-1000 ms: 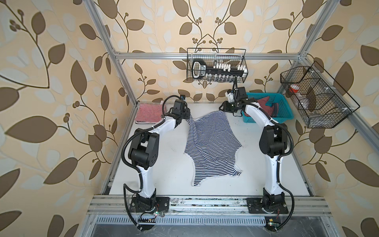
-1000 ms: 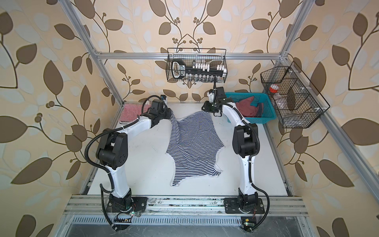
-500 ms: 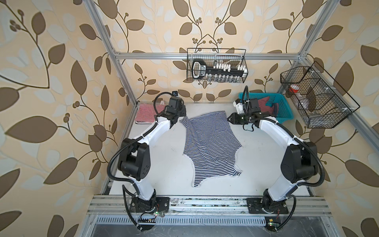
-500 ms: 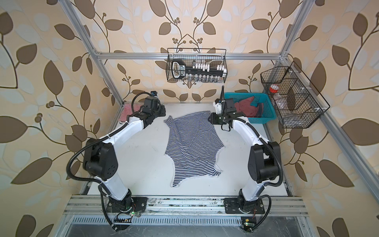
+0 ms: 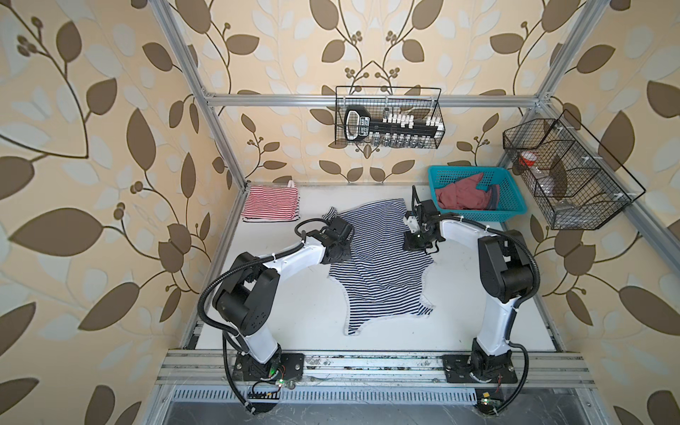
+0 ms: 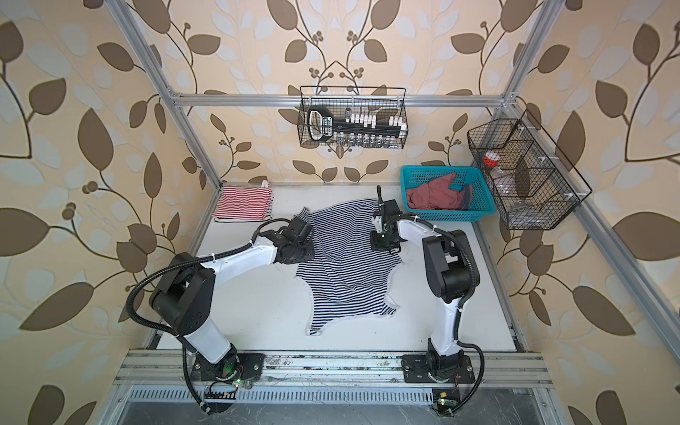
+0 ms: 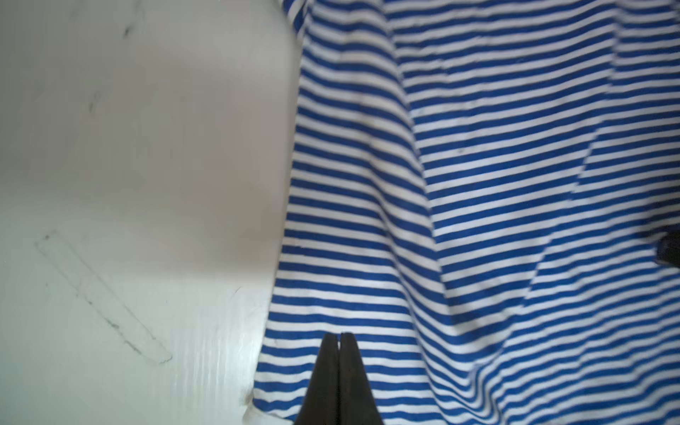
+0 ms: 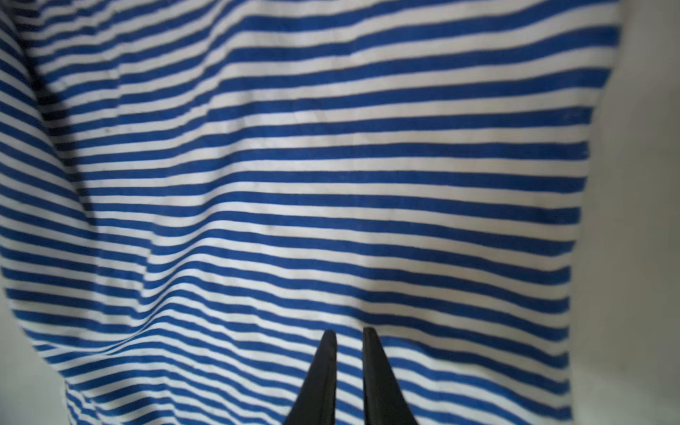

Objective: Fold and stack the tank tops

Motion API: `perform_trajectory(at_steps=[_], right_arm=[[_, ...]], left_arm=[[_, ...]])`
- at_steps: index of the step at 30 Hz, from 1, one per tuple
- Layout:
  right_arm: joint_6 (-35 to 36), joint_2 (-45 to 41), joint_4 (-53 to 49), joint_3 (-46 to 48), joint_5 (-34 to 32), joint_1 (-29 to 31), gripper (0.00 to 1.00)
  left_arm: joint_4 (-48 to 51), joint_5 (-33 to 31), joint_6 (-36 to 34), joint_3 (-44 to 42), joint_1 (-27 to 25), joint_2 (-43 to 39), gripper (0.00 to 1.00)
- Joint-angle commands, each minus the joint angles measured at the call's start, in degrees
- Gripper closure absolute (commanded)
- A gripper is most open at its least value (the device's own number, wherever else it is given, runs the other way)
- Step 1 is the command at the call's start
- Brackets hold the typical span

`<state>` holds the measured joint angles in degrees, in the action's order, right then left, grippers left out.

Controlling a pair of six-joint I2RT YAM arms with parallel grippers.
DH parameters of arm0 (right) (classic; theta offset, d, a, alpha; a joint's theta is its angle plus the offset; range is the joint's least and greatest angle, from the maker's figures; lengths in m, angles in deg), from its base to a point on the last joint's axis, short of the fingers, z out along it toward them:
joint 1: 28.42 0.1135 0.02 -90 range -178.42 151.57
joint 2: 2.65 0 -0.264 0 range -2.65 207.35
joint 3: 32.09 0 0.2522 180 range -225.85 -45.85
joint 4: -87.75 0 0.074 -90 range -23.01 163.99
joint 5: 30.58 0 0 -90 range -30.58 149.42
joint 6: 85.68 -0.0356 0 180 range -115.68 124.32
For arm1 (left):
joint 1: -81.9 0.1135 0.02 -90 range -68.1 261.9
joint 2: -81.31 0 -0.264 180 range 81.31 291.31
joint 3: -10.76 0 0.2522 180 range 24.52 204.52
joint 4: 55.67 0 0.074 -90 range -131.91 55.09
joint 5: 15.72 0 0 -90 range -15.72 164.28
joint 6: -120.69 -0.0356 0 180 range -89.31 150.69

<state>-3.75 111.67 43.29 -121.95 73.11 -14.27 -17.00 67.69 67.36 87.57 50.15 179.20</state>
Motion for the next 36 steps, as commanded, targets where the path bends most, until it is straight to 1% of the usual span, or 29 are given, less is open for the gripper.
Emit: perform_trajectory(at_steps=[1,3,4,6,12,18,21,23,27,31,33,34,36], right_arm=[[1.7,1.9,-1.9,-1.9,-2.1,1.3,0.93],[1.8,2.2,-2.4,-1.4,-3.5,2.1,0.99],[1.9,2.3,-2.4,-1.0,-4.1,2.4,1.00],[2.0,2.1,-2.8,0.1,-4.2,3.0,1.00],[0.6,0.4,-3.8,4.6,-5.0,5.3,1.00],[-2.7,-4.5,-3.1,14.7,-1.8,6.3,1.00],[-4.2,-8.0,-2.9,19.7,-1.1,8.3,1.00],[-5.8,-10.5,-2.6,22.6,-0.5,10.5,1.00],[-10.3,-14.2,0.0,29.0,1.9,16.3,1.00],[-17.6,-17.0,2.7,33.6,1.6,25.3,1.00],[-21.2,-17.5,5.2,35.2,2.7,29.0,1.00],[-23.2,-17.5,7.0,35.7,3.3,30.8,0.99],[-26.9,-17.1,11.4,36.6,4.8,33.9,0.93]], left_arm=[[1.7,1.8,4.0,2.3,0.0,2.7,1.00],[2.7,2.9,4.2,3.8,0.0,5.6,1.00],[3.3,3.0,4.5,4.6,0.0,7.0,1.00],[4.7,2.5,4.6,6.1,0.0,9.4,1.00],[12.0,-1.8,4.3,12.0,0.6,16.3,1.00],[18.3,-4.1,1.7,15.2,3.8,20.2,1.00],[20.4,-5.9,-0.8,17.0,5.2,21.3,1.00],[22.2,-7.4,-2.7,19.5,5.7,22.5,1.00],[27.0,-11.4,-6.7,27.6,6.0,26.8,1.00],[29.6,-12.7,-9.9,34.6,6.7,31.6,1.00],[30.2,-12.8,-11.4,37.5,7.1,33.8,1.00],[30.7,-13.1,-11.9,39.2,7.4,35.0,1.00],[31.3,-13.1,-12.9,42.4,7.9,37.2,1.00]])
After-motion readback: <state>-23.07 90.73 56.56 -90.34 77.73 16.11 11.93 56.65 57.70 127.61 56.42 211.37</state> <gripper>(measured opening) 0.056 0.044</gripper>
